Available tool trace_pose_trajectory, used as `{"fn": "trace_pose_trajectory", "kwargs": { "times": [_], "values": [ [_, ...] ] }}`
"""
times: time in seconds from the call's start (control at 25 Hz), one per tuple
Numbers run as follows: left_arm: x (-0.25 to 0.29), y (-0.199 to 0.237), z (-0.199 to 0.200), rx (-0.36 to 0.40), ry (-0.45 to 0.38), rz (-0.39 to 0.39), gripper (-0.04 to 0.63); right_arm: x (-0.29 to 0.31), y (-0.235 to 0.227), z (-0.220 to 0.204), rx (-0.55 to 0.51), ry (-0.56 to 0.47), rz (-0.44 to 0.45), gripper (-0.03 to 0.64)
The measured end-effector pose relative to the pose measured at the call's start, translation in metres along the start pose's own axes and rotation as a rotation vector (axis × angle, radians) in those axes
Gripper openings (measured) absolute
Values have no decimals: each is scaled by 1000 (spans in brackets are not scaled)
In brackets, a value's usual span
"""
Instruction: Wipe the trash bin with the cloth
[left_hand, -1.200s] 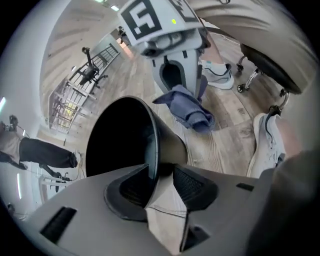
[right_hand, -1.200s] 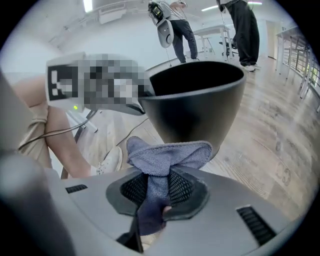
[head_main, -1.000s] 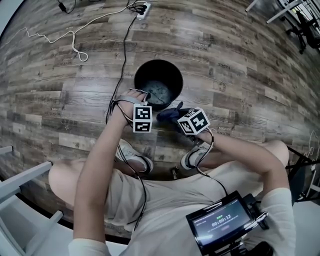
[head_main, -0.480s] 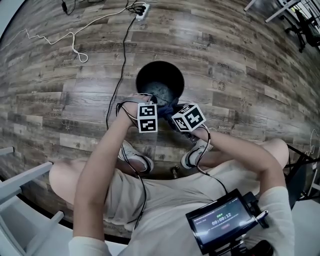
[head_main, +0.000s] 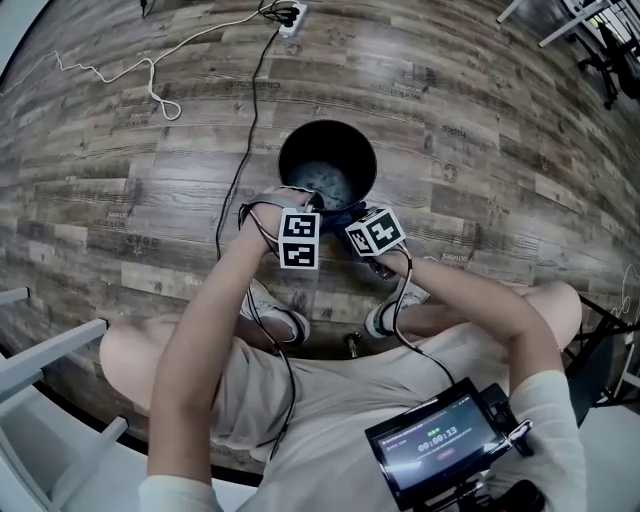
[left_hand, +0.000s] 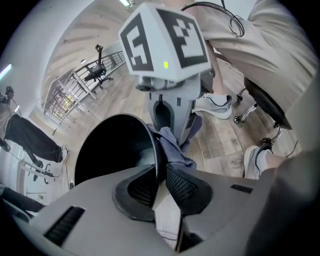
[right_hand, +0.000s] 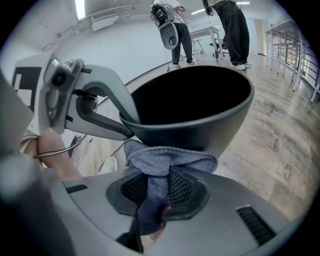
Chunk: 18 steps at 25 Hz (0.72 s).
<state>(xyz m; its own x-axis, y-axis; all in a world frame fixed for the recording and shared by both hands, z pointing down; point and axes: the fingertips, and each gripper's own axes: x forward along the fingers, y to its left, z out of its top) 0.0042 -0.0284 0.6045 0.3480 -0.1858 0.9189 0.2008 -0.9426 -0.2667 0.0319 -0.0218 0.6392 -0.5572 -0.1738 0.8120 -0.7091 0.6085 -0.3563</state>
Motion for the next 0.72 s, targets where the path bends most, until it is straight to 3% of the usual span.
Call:
{"fn": "trace_pose_trajectory", "kwargs": {
  "times": [0.36, 0.72],
  "values": [
    [1, 3, 4, -17, -17, 6, 63, 65, -29, -30, 19, 20, -80, 75],
    [1, 4, 6, -26, -24, 7, 63, 123, -53, -62, 103, 68, -143, 77]
  ]
}}
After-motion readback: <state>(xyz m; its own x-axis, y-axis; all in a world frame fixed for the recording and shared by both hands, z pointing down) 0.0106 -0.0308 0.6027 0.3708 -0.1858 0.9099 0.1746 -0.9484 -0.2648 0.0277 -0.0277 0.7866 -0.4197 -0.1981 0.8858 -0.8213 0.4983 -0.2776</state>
